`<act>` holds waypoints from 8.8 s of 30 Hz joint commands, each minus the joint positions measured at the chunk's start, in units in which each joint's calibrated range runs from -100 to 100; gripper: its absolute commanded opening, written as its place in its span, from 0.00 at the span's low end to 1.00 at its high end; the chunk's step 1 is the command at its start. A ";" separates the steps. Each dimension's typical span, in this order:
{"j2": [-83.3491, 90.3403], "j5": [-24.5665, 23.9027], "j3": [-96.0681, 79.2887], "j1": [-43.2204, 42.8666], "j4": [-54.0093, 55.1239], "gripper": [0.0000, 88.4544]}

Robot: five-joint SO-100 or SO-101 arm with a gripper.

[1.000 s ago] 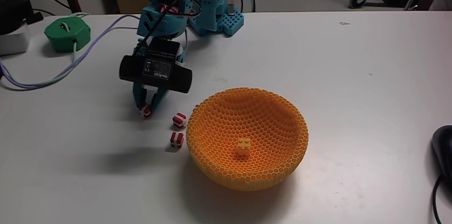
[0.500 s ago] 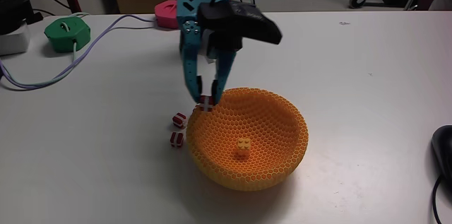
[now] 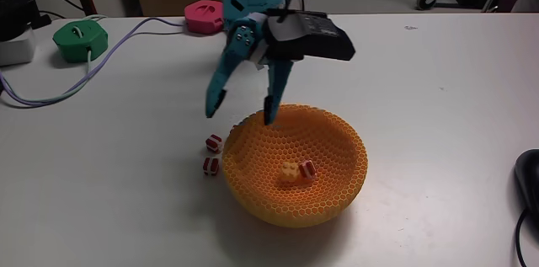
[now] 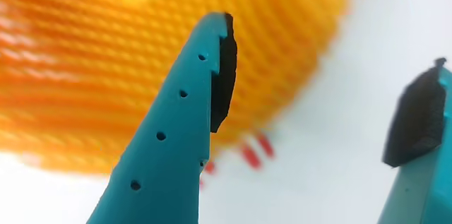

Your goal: Place cube pieces into the yellow basket

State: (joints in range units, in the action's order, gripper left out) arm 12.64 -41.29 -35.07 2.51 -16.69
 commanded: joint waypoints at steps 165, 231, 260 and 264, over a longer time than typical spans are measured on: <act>18.14 -0.83 -23.81 5.87 34.42 0.00; -32.24 -11.72 -1.66 10.63 41.80 0.32; -5.35 -4.40 2.77 -0.74 31.29 0.00; -7.81 -6.59 0.26 -8.67 32.33 0.00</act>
State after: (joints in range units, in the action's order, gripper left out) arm 4.77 -46.72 -34.98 -2.03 14.92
